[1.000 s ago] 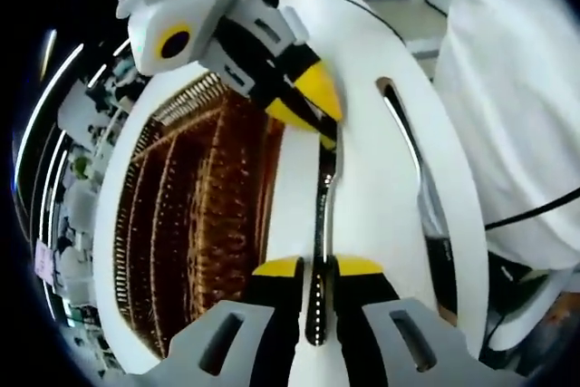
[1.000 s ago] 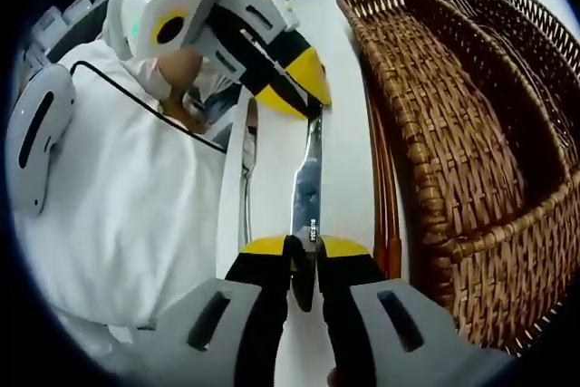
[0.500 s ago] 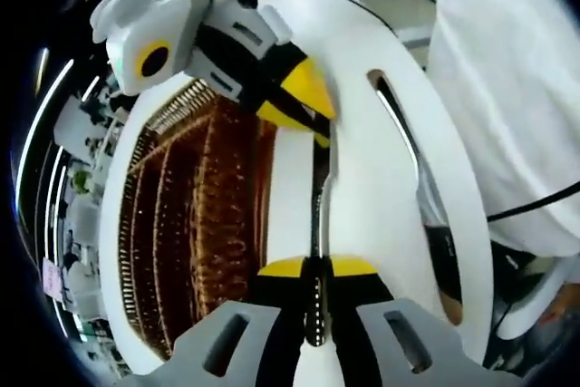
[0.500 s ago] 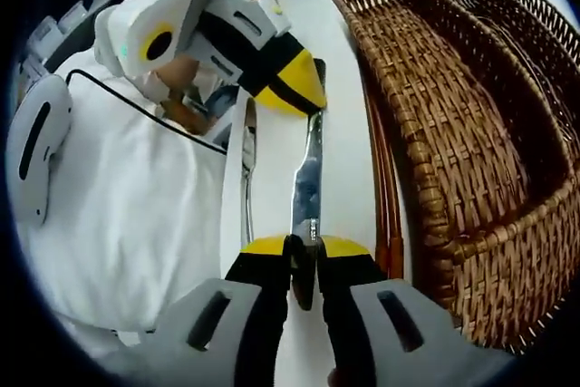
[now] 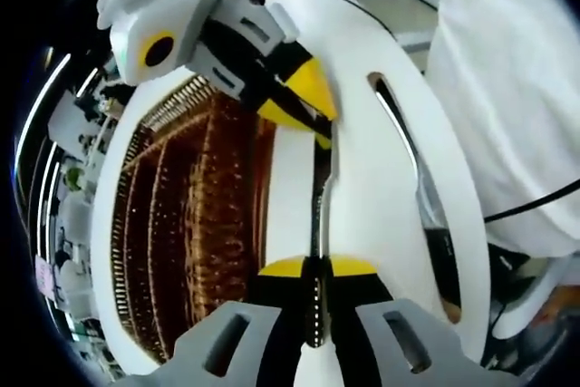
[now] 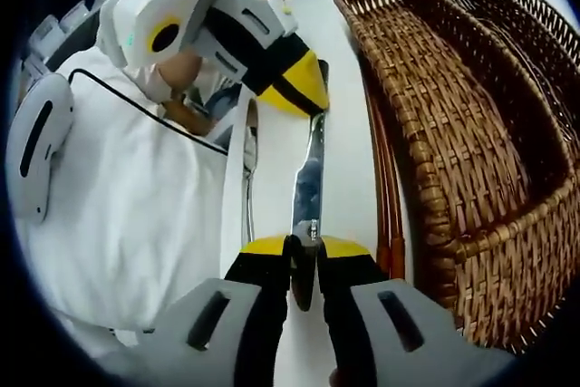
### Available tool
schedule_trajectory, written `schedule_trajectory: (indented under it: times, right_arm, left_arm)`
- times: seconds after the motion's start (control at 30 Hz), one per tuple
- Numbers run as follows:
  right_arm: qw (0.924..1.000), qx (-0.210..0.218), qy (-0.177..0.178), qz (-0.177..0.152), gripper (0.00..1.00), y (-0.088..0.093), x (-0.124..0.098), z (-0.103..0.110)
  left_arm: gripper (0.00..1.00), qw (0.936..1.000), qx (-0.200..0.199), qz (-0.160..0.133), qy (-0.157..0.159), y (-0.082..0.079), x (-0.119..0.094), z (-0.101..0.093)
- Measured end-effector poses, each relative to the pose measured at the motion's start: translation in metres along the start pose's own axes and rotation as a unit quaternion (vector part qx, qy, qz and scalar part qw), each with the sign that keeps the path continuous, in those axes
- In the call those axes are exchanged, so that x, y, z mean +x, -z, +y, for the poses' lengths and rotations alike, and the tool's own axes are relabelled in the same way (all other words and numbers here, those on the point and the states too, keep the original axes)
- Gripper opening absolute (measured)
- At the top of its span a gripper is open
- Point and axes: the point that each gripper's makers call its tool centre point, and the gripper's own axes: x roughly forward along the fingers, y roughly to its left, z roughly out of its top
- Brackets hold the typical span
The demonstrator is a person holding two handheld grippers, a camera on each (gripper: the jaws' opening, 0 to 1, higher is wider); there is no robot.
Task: Arrange the knives, forks, and spoons in their matching storage slots by inserting each utensil handle-first until every utensil is classified and aligned in the correct compartment
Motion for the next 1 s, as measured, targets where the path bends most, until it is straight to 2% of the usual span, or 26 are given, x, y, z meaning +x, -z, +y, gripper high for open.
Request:
schedule_trajectory:
  times: [0.53,1.0]
  right_arm:
    - [0.9994,-0.035,0.005,-0.002,0.12,-0.0003,-0.0010,0.0016]
    - [0.9976,-0.066,0.024,0.003,0.14,-0.0016,-0.0006,0.0019]
  left_arm:
    - [0.06,0.9997,-0.016,-0.010,0.018,-0.0018,0.0002,0.0012]
    - [0.03,0.9995,-0.026,-0.006,0.019,0.0020,-0.0008,0.0039]
